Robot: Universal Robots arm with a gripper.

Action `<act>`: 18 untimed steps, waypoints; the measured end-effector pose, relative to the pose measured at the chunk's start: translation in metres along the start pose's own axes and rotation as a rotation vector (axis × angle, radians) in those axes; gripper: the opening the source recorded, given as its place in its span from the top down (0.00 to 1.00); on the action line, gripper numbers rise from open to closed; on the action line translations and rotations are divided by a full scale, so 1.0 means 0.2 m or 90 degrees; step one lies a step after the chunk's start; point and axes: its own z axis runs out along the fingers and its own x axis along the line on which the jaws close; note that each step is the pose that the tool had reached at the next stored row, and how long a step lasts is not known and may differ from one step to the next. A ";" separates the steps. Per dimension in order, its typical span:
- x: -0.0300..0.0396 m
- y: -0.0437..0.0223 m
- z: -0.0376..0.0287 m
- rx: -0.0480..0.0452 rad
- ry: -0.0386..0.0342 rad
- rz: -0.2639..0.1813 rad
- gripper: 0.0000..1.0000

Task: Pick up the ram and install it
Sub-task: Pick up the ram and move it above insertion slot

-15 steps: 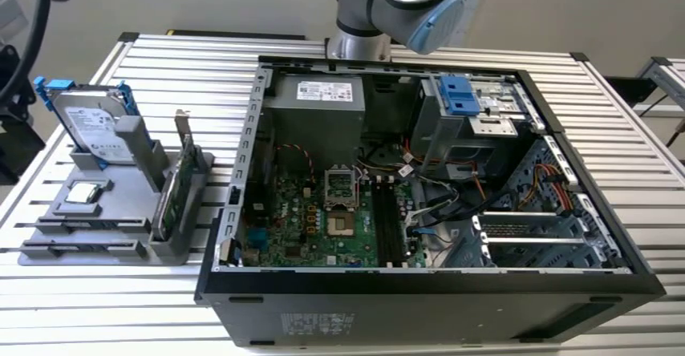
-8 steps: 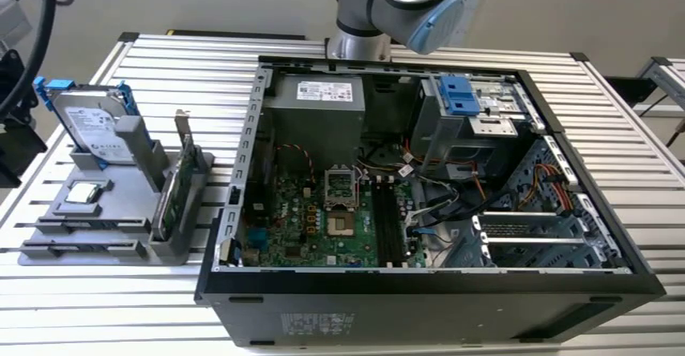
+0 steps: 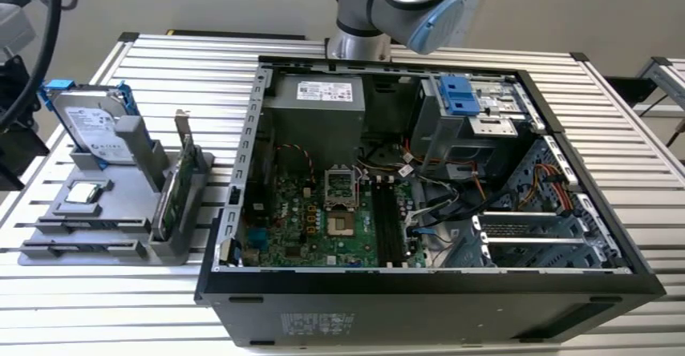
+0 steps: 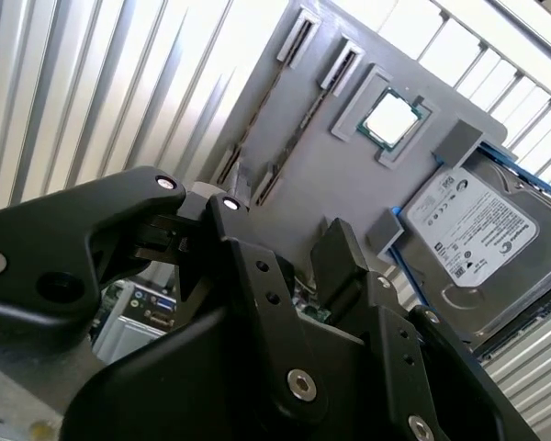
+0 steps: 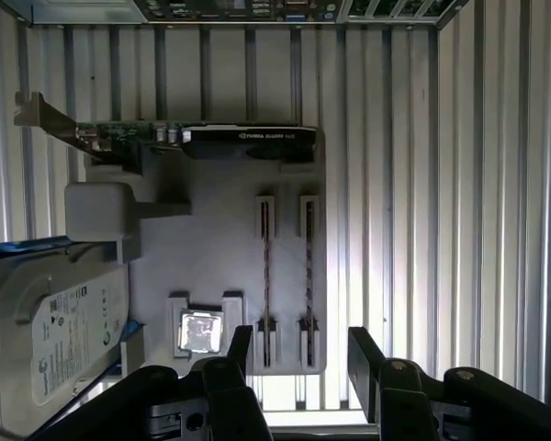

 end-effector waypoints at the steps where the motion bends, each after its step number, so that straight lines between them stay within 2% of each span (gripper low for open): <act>1: 0.000 0.000 0.003 0.0003 0.0000 0.000 0.00; 18: 0.001 -0.001 0.061 0.0045 -0.0001 0.000 0.00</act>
